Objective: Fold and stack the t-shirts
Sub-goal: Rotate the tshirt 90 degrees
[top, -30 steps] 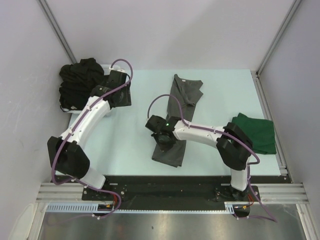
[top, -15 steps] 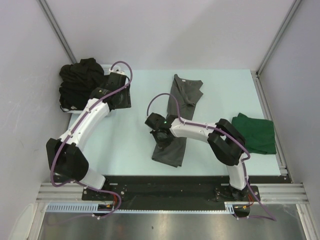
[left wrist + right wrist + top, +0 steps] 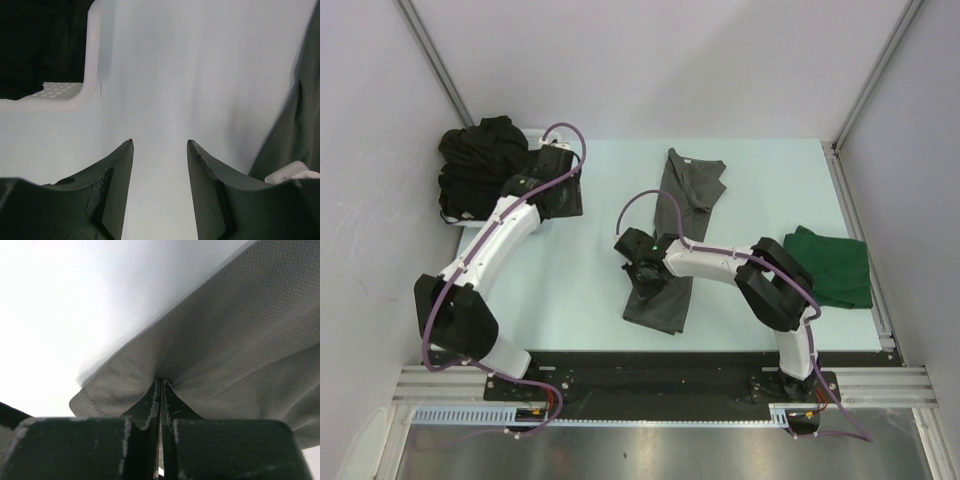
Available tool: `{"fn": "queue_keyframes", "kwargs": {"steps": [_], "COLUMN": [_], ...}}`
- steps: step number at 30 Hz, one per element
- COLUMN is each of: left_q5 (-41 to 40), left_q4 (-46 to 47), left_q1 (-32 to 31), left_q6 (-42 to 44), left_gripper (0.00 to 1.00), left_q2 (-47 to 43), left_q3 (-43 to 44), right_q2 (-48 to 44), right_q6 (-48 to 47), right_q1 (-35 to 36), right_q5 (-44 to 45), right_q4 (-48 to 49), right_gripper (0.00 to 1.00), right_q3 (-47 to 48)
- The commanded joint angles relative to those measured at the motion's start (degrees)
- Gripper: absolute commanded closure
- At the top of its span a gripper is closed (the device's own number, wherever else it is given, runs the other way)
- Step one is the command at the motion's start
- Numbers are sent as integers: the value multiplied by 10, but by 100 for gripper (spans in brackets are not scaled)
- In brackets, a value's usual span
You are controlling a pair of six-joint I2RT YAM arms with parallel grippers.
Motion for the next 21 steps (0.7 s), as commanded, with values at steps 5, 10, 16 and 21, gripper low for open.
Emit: {"fn": "queue_keyframes", "kwargs": {"steps": [5, 10, 16, 21], "left_q5": [-9, -7, -2, 4], "left_q4": [1, 0, 1, 0], "left_q1": [-1, -1, -1, -1], "left_q6": [4, 3, 0, -2], "left_gripper": [47, 48, 48, 47], "left_q2": [15, 22, 31, 37], "left_q3": [38, 44, 47, 53], "right_q2": [-35, -77, -105, -110], "right_q6": [20, 29, 34, 34], "right_q1": [4, 2, -4, -13], "right_q5": [-28, -21, -7, -6], "right_q4": [-13, -30, -48, -51], "right_gripper": [100, 100, 100, 100], "right_q3": [-94, -120, -137, -145]}}
